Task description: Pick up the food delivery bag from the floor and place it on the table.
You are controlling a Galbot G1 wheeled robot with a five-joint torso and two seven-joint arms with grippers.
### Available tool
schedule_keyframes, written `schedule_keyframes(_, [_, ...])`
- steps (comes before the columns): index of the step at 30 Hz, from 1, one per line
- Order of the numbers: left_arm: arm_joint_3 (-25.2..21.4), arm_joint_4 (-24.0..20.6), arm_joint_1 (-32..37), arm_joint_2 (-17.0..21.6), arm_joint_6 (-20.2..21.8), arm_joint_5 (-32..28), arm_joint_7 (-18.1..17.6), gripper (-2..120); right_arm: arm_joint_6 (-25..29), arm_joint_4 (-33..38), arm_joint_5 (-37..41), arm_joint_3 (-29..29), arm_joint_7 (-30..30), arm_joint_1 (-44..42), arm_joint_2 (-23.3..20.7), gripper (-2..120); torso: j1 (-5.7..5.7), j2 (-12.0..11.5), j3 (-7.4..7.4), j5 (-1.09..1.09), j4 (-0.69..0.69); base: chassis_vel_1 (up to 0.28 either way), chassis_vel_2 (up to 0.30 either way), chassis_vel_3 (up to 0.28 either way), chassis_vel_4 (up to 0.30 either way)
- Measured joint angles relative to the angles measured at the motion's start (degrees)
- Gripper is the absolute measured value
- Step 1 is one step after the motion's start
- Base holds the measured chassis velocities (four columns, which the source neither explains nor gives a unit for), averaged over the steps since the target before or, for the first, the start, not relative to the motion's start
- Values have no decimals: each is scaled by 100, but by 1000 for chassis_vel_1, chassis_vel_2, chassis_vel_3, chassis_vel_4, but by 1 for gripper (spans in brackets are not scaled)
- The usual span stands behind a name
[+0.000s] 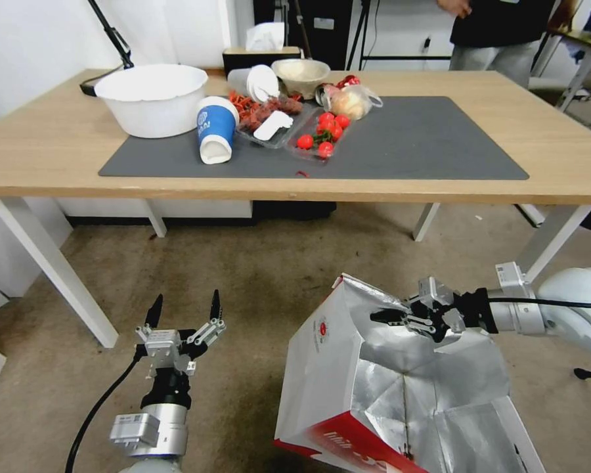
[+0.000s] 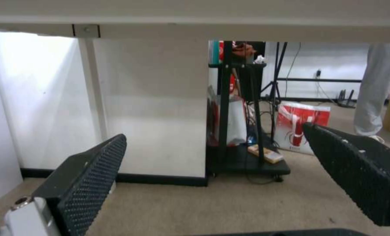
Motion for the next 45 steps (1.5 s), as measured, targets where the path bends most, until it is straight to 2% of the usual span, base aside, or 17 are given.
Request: schedule_keyframes(45, [-9,-132,49,6,13,-41,2,100,-14,151,69,381,-17,-314,-144,0,371,1066,694,0,0,0,0,0,0])
